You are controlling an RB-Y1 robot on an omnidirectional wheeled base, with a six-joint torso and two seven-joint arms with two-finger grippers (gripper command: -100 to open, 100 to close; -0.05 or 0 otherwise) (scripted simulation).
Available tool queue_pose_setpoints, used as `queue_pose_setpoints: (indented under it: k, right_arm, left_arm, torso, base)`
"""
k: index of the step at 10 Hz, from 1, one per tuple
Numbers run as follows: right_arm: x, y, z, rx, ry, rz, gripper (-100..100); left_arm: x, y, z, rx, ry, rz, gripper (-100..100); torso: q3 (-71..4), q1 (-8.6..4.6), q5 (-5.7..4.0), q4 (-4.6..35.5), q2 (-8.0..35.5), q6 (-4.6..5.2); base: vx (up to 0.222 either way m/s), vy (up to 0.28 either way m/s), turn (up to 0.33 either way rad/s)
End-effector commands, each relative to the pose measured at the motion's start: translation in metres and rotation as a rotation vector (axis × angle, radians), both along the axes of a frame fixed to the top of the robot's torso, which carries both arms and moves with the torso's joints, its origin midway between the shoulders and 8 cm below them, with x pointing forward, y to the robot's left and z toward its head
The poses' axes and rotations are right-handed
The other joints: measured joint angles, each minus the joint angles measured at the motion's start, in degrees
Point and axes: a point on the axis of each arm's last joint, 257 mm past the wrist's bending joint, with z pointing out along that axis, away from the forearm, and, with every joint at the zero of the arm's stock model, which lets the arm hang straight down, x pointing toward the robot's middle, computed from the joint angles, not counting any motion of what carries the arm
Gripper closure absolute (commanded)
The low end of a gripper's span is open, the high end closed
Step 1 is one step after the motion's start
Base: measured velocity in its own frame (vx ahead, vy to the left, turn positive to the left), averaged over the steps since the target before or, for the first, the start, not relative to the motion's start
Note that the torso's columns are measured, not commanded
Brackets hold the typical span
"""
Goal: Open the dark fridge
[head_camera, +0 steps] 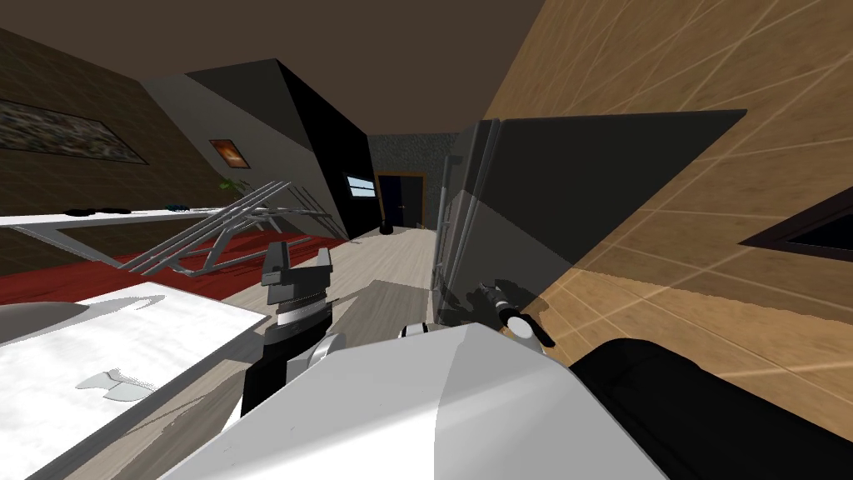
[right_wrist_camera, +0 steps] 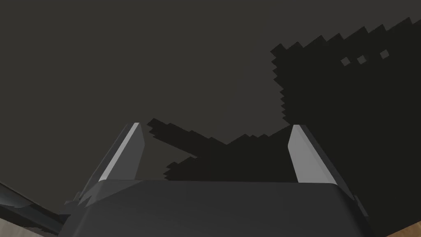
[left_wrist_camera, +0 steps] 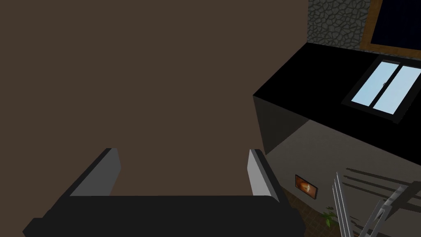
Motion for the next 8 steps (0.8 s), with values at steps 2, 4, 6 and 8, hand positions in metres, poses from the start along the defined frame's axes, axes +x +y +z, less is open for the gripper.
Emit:
queue_pose_setpoints:
  k: [2,4,6,8]
  right_arm:
    - [0.004,0.011,-0.021,0.205,-0.013,0.006,-100]
    - [0.006,0.018,-0.022,0.250,-0.022,0.019,-100]
    - [0.008,0.023,-0.027,0.353,-0.041,0.021,-100]
    - [0.012,0.029,-0.031,0.448,-0.059,0.026,-100]
  left_arm:
    - [0.000,0.000,0.000,0.000,0.000,0.000,0]
    - [0.000,0.000,0.000,0.000,0.000,0.000,0]
    - [0.000,0.000,0.000,0.000,0.000,0.000,0]
    - [0.000,0.000,0.000,0.000,0.000,0.000,0]
  torso:
    - [-0.1,0.08,0.04,0.0,-0.1,0.01]
    - [0.0,0.07,0.04,0.0,-0.1,-0.01]
    - [0.0,0.03,0.07,0.1,0.0,-0.17]
    - [-0.1,0.32,0.11,0.1,-0.2,-0.31]
  base:
    - [0.030,0.069,-0.009]
    - [0.020,0.058,0.007]
    - [0.020,0.042,-0.022]
    - [0.024,0.064,-0.007]
